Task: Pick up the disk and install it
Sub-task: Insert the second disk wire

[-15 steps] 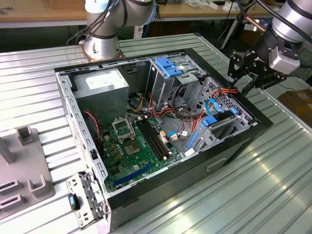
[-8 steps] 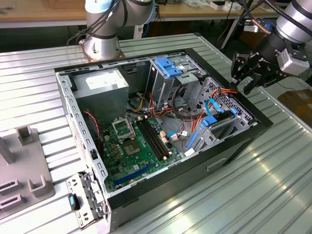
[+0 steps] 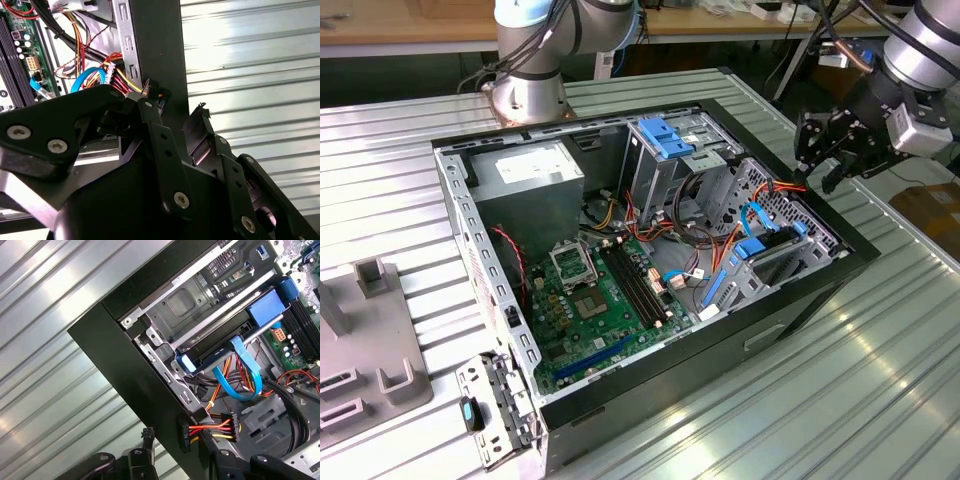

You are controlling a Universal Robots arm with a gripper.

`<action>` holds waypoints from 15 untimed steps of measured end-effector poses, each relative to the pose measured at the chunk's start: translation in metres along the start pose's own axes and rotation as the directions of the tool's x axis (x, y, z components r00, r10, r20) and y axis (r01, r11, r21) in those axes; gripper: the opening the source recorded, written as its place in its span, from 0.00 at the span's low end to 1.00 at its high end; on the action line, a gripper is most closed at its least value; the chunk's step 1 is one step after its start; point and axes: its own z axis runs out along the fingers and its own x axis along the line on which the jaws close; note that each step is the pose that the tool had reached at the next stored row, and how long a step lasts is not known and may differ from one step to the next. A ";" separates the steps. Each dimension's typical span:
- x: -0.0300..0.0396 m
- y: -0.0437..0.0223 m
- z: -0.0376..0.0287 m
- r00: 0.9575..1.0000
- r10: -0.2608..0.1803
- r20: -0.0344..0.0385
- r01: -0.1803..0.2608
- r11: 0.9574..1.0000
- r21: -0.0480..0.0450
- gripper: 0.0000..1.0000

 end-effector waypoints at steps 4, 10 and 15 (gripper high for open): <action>-0.0019 0.0013 -0.0008 1.000 -0.004 -0.023 0.003 1.000 -0.028 0.48; -0.0087 0.0026 -0.0014 0.999 -0.007 -0.046 0.006 0.999 -0.035 0.48; -0.0108 0.0005 -0.0009 0.997 -0.012 -0.077 0.010 1.000 -0.024 0.48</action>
